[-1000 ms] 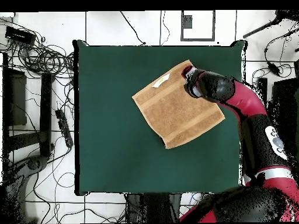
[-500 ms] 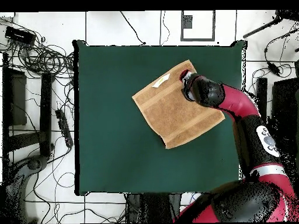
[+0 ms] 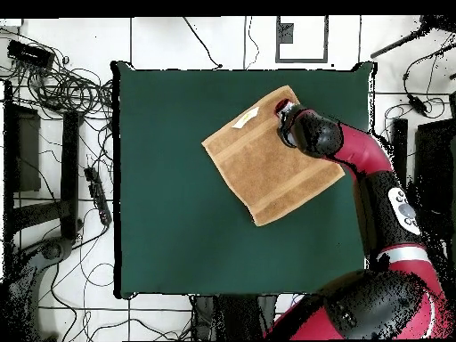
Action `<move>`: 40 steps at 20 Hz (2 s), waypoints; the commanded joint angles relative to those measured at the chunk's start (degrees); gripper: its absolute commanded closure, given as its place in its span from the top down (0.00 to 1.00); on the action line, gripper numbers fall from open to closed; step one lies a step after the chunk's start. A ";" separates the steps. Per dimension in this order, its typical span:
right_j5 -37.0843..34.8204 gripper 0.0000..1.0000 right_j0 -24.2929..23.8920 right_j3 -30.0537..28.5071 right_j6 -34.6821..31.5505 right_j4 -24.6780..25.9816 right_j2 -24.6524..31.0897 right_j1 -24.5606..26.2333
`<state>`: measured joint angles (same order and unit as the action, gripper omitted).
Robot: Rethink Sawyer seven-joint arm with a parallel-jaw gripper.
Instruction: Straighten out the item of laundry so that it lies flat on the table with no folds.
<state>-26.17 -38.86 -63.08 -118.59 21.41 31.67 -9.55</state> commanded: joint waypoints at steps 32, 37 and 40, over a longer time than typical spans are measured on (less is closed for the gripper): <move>-66.91 0.00 12.20 7.70 9.21 4.11 -8.09 -19.43; -42.12 0.00 8.16 -2.27 8.37 5.39 -6.13 -23.13; -27.17 0.00 6.30 -9.48 3.12 6.98 -6.75 -23.51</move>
<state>-76.87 -30.69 -55.62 -118.59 25.84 24.69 -30.66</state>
